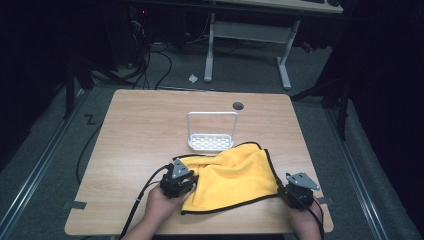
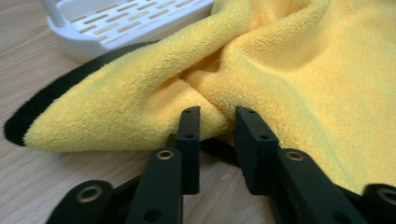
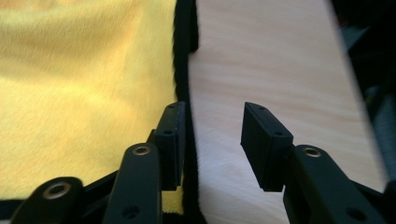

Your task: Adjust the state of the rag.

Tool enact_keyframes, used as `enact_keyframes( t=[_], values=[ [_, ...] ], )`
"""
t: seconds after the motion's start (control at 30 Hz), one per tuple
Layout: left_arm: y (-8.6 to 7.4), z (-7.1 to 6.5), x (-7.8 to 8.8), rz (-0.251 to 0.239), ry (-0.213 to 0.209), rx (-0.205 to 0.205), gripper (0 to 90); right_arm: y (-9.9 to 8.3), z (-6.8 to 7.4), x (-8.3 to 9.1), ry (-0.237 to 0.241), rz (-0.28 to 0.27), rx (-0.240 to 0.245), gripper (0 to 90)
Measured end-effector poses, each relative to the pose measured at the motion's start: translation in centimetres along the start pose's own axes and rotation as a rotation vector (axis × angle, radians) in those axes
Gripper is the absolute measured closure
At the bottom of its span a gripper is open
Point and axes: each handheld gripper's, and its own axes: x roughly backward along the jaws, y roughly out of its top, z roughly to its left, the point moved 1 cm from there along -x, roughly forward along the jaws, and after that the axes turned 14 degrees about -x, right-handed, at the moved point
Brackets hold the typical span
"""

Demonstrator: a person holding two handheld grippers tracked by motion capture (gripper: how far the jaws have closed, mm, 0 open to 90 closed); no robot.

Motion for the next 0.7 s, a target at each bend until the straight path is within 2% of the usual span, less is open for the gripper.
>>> enact_keyframes(
  t=[0.03, 0.07, 0.1, 0.17, 0.23, 0.3, 0.37, 0.47, 0.5, 0.63, 0.7],
  values=[
    [0.0, -0.1, -0.2, 0.005, -0.003, -0.007, 73.5, 0.0, 0.0, 0.0, 0.000, 0.000, 0.000, 62.5],
    [0.1, -0.3, -0.6, 0.014, -0.006, -0.020, 79.3, 0.2, 0.6, 0.9, -0.004, -0.046, 0.033, 66.3],
    [0.2, -0.4, -0.8, 0.019, -0.013, -0.032, 79.3, 0.2, 0.6, 0.9, -0.004, -0.046, 0.033, 66.3],
    [0.2, -1.0, -1.4, 0.041, -0.016, -0.067, 86.0, 0.0, 1.5, 1.3, 0.018, -0.061, 0.059, 68.1],
    [0.3, -1.4, -1.6, 0.036, 0.000, -0.100, 89.7, -0.2, 2.2, 1.4, 0.042, -0.050, 0.075, 68.1],
    [0.4, -1.6, -1.6, 0.046, 0.005, -0.114, 89.8, -0.5, 3.0, 1.1, 0.072, -0.025, 0.098, 68.3],
    [0.4, -1.4, -1.4, 0.052, -0.012, -0.110, 89.8, -0.6, 3.3, 1.0, 0.084, -0.017, 0.104, 68.3],
    [-0.1, -1.1, -0.8, 0.058, -0.023, -0.099, 89.8, -0.7, 4.6, 0.3, 0.160, 0.020, 0.138, 68.2],
    [-0.2, -1.0, -0.6, 0.059, -0.024, -0.094, 89.8, -0.7, 4.6, 0.3, 0.160, 0.020, 0.138, 68.2],
    [-1.6, -0.4, 0.7, 0.076, 0.006, -0.080, 89.8, -0.3, 5.8, -0.9, 0.209, 0.042, 0.162, 68.4],
    [-2.4, 0.1, 1.6, 0.082, 0.029, -0.054, 89.8, 0.2, 6.2, -1.8, 0.233, 0.054, 0.167, 68.6]
  ],
)
